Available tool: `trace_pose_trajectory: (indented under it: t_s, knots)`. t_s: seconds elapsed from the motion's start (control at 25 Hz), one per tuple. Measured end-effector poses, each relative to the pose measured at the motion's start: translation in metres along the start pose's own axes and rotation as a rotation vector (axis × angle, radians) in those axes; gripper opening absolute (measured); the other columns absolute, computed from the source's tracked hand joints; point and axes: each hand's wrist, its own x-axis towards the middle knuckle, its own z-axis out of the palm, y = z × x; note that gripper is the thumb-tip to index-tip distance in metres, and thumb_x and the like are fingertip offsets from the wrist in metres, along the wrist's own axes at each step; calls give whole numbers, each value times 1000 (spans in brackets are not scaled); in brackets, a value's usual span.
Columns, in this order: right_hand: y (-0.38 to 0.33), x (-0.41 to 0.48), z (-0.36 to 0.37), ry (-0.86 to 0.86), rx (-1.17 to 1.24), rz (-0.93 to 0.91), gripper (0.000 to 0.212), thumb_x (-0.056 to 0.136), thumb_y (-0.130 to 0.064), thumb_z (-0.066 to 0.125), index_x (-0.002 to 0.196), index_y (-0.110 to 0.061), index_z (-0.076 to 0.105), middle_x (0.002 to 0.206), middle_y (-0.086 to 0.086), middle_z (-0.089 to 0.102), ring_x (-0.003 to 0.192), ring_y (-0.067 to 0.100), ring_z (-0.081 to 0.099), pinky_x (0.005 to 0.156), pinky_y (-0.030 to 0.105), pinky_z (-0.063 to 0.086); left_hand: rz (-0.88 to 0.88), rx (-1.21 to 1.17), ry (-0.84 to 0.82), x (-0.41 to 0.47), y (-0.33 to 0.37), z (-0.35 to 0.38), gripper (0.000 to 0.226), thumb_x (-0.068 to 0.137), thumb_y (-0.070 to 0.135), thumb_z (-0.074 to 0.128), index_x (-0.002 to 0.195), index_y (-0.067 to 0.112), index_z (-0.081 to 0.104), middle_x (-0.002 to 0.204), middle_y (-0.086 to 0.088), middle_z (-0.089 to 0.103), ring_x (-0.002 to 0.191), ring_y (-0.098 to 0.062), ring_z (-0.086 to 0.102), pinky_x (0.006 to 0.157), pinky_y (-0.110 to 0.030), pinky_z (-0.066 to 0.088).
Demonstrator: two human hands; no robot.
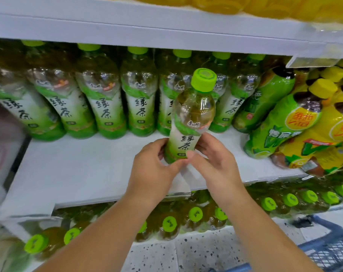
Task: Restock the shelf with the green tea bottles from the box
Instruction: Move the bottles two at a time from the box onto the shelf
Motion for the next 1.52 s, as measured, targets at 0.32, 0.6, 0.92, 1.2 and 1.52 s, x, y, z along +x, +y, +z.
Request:
trace_pose_trajectory:
  t_s: [0.32,0.6,0.92,1.2,1.52]
  knots:
    - [0,7,97,-89,-215,-41,37,81,-14,81,112,-33,74,98,-26,74,97,-7,68,80,8,51,-13,178,25,-21,-12,-106,35,79,34,82,111,26,70,101,14,72,91,5,63,76,-13,50]
    - [-4,9,184,-117,-312,-112,34,83,-20,80,116,-26,74,94,-34,66,88,-23,60,73,-5,40,-137,522,83,-26,-26,-174,33,87,40,68,113,22,59,107,1,66,106,-24,56,90,-43,48]
    - [-10,21,244,-210,-358,-200,36,86,-25,77,121,-28,72,103,-28,67,99,-21,58,84,-3,39,-333,376,343,-31,-36,-194,55,96,27,60,144,14,38,142,-8,41,137,-27,36,113,-45,31]
    - [-13,23,252,-264,-311,-175,37,87,-19,76,124,-20,72,114,-13,73,106,-8,63,92,7,46,-370,398,387,-29,-36,-191,60,100,27,53,151,10,27,147,-13,40,141,-27,33,115,-41,26]
    - [-15,23,254,-277,-264,-128,40,87,-17,76,127,-18,70,118,-9,72,110,-4,63,99,19,49,-380,366,408,-27,-35,-189,75,99,19,55,158,9,8,154,-16,33,145,-31,29,117,-46,26]
